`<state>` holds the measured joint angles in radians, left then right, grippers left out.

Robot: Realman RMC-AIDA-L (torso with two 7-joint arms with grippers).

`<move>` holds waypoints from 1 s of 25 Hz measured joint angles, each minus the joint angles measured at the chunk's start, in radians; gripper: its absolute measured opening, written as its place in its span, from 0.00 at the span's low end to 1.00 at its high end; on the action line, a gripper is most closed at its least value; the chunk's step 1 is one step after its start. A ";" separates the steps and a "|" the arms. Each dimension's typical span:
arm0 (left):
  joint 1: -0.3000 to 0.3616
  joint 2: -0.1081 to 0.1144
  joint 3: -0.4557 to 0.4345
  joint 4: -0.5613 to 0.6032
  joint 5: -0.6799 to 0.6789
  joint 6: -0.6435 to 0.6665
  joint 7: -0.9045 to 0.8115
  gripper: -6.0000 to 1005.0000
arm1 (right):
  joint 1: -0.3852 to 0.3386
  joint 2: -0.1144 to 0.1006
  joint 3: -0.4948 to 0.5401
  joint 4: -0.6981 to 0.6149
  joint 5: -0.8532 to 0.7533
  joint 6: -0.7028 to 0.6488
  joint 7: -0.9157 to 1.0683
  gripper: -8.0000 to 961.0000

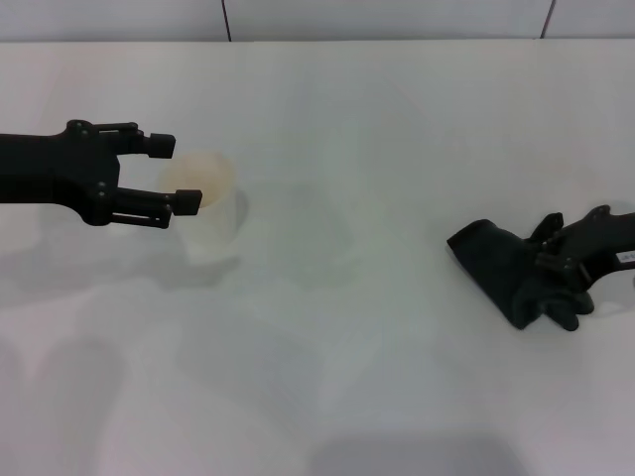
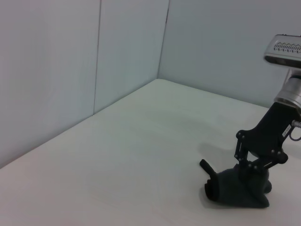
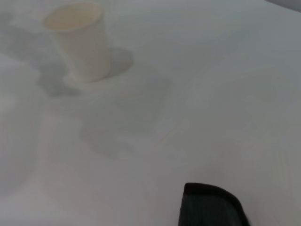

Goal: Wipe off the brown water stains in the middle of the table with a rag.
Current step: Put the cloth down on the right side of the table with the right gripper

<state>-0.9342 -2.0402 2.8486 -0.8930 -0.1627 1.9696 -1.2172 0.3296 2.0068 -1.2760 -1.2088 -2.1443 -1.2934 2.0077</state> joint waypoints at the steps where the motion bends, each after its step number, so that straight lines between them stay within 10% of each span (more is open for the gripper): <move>1: 0.000 0.000 0.000 0.000 0.000 0.000 0.000 0.88 | -0.001 0.000 0.015 0.001 -0.001 -0.009 -0.007 0.18; 25: -0.005 0.000 0.000 0.000 -0.003 0.001 0.004 0.88 | 0.006 0.000 0.111 0.063 -0.002 -0.150 -0.087 0.21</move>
<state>-0.9388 -2.0402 2.8486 -0.8927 -0.1658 1.9711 -1.2136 0.3361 2.0072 -1.1646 -1.1460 -2.1459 -1.4438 1.9209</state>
